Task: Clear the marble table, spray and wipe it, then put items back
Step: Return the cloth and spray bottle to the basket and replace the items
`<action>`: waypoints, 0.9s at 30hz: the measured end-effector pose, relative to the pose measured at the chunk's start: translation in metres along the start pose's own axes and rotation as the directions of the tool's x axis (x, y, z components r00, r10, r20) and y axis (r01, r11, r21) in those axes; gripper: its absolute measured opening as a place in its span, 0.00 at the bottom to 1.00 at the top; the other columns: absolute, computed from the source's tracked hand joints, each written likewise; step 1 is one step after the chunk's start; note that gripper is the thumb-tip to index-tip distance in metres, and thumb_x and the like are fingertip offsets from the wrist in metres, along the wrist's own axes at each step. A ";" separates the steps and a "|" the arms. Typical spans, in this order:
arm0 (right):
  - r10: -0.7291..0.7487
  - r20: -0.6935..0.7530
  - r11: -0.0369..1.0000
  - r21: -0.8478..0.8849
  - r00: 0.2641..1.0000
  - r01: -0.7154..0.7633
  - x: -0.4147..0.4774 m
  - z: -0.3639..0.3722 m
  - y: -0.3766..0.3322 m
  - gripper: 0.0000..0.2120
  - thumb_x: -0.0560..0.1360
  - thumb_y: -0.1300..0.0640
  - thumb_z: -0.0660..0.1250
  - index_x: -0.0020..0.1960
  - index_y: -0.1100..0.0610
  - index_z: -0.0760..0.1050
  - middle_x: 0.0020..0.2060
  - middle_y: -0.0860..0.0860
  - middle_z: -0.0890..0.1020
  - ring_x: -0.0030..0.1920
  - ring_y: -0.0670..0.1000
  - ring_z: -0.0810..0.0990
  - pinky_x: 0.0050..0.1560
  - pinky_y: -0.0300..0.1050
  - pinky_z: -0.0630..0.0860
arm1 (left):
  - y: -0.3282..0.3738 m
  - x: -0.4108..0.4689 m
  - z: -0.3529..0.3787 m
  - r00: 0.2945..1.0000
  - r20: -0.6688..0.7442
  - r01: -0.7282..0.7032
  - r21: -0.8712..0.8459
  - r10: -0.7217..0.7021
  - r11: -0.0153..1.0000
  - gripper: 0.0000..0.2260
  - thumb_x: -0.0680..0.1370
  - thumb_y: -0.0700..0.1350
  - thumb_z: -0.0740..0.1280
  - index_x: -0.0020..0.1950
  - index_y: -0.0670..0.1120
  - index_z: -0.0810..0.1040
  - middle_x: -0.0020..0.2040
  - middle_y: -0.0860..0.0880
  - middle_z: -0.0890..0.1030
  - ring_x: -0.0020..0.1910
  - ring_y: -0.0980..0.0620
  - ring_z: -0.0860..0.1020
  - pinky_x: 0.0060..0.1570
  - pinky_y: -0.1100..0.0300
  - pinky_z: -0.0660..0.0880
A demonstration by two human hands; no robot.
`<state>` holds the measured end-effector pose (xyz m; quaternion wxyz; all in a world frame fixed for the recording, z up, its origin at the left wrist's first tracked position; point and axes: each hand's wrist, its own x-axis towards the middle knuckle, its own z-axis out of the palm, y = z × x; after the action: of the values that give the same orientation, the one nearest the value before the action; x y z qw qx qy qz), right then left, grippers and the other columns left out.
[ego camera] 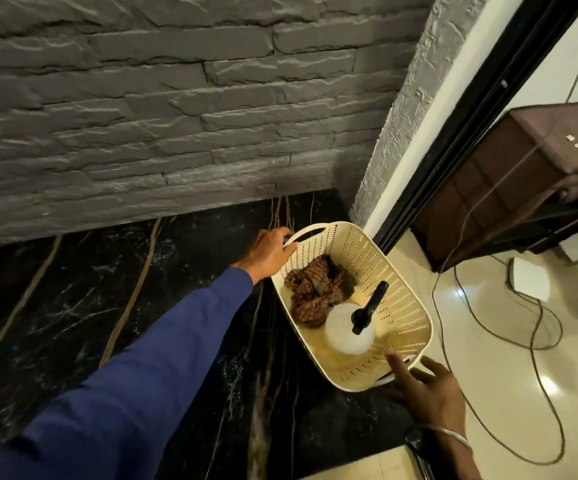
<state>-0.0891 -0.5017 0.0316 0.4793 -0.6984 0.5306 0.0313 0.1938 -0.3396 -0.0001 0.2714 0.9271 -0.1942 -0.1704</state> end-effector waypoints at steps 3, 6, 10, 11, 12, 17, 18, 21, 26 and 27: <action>-0.024 0.034 0.999 -0.024 0.999 0.025 0.010 0.017 0.008 0.13 0.64 0.40 0.74 0.41 0.45 0.77 0.39 0.53 0.86 0.37 0.57 0.86 0.45 0.59 0.82 | 0.002 -0.007 0.004 0.996 0.085 0.010 -0.067 -0.004 0.998 0.15 0.82 0.50 0.57 0.53 0.40 0.78 0.51 0.42 0.83 0.38 0.52 0.77 0.27 0.69 0.66; -0.027 -0.019 0.996 -0.089 0.999 0.025 0.027 0.026 0.016 0.21 0.60 0.43 0.73 0.47 0.54 0.80 0.42 0.57 0.86 0.42 0.61 0.84 0.47 0.58 0.82 | 0.004 -0.013 0.004 0.997 0.082 0.008 -0.083 -0.002 0.997 0.16 0.83 0.49 0.56 0.53 0.39 0.77 0.50 0.41 0.83 0.37 0.51 0.78 0.26 0.70 0.66; -0.082 -0.047 0.990 -0.115 0.996 0.076 0.030 0.033 0.006 0.09 0.64 0.52 0.68 0.41 0.54 0.78 0.40 0.59 0.84 0.40 0.64 0.83 0.44 0.60 0.81 | -0.005 -0.027 -0.013 0.999 0.031 0.037 -0.075 -0.035 0.997 0.17 0.83 0.49 0.55 0.51 0.38 0.76 0.49 0.39 0.83 0.40 0.47 0.81 0.26 0.66 0.68; -0.109 -0.048 0.987 -0.127 0.993 0.102 0.027 0.035 -0.002 0.07 0.65 0.52 0.69 0.41 0.53 0.78 0.40 0.59 0.84 0.40 0.64 0.83 0.44 0.60 0.82 | -0.010 -0.034 -0.022 0.999 0.004 0.043 -0.067 -0.043 0.997 0.17 0.83 0.49 0.54 0.51 0.38 0.76 0.49 0.39 0.83 0.39 0.47 0.81 0.26 0.66 0.67; -0.135 -0.038 0.984 -0.120 0.990 0.130 0.025 0.036 -0.012 0.06 0.67 0.54 0.69 0.42 0.53 0.78 0.40 0.60 0.84 0.39 0.64 0.83 0.42 0.59 0.82 | -0.016 -0.041 -0.030 0.998 -0.029 0.053 -0.061 -0.055 0.997 0.18 0.83 0.49 0.54 0.50 0.38 0.77 0.49 0.39 0.83 0.40 0.46 0.81 0.26 0.67 0.66; -0.266 0.106 0.946 -0.163 0.958 0.280 0.006 0.066 -0.077 0.08 0.68 0.60 0.73 0.35 0.50 0.75 0.37 0.58 0.84 0.39 0.61 0.84 0.43 0.60 0.82 | -0.075 -0.094 -0.086 0.958 -0.208 0.185 -0.084 -0.198 0.979 0.17 0.83 0.50 0.56 0.50 0.40 0.79 0.46 0.41 0.83 0.41 0.45 0.81 0.30 0.63 0.67; -0.309 0.151 0.925 -0.183 0.939 0.334 -0.001 0.078 -0.092 0.10 0.68 0.61 0.73 0.34 0.49 0.74 0.38 0.58 0.84 0.40 0.60 0.83 0.45 0.59 0.82 | -0.093 -0.107 -0.097 0.942 -0.230 0.226 -0.100 -0.244 0.969 0.16 0.82 0.50 0.57 0.49 0.41 0.79 0.45 0.42 0.83 0.40 0.47 0.80 0.33 0.61 0.69; -0.403 0.272 0.836 -0.278 0.874 0.473 -0.030 0.118 -0.140 0.04 0.68 0.59 0.73 0.37 0.58 0.79 0.40 0.62 0.84 0.42 0.63 0.82 0.46 0.59 0.81 | -0.146 -0.150 -0.130 0.883 -0.298 0.340 -0.127 -0.362 0.932 0.16 0.82 0.49 0.58 0.48 0.39 0.79 0.46 0.39 0.83 0.47 0.40 0.80 0.39 0.57 0.70; -0.450 0.491 0.723 -0.290 0.746 0.627 -0.073 0.215 -0.195 0.07 0.70 0.61 0.72 0.47 0.62 0.80 0.42 0.59 0.83 0.44 0.57 0.83 0.46 0.55 0.82 | -0.226 -0.222 -0.180 0.764 -0.400 0.474 -0.183 -0.506 0.861 0.14 0.81 0.46 0.61 0.49 0.37 0.80 0.47 0.36 0.83 0.50 0.37 0.80 0.41 0.56 0.70; -0.454 0.528 0.703 -0.282 0.718 0.653 -0.081 0.233 -0.202 0.06 0.70 0.62 0.72 0.47 0.61 0.80 0.42 0.58 0.83 0.43 0.55 0.83 0.42 0.51 0.82 | -0.241 -0.235 -0.187 0.743 -0.412 0.496 -0.189 -0.527 0.848 0.14 0.81 0.46 0.61 0.49 0.37 0.80 0.48 0.36 0.82 0.51 0.36 0.80 0.41 0.56 0.71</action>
<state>0.1397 -0.2846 0.0796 0.3925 -0.8943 0.1506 0.1531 0.1338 0.0356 0.0603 0.2825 0.9485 0.1411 -0.0259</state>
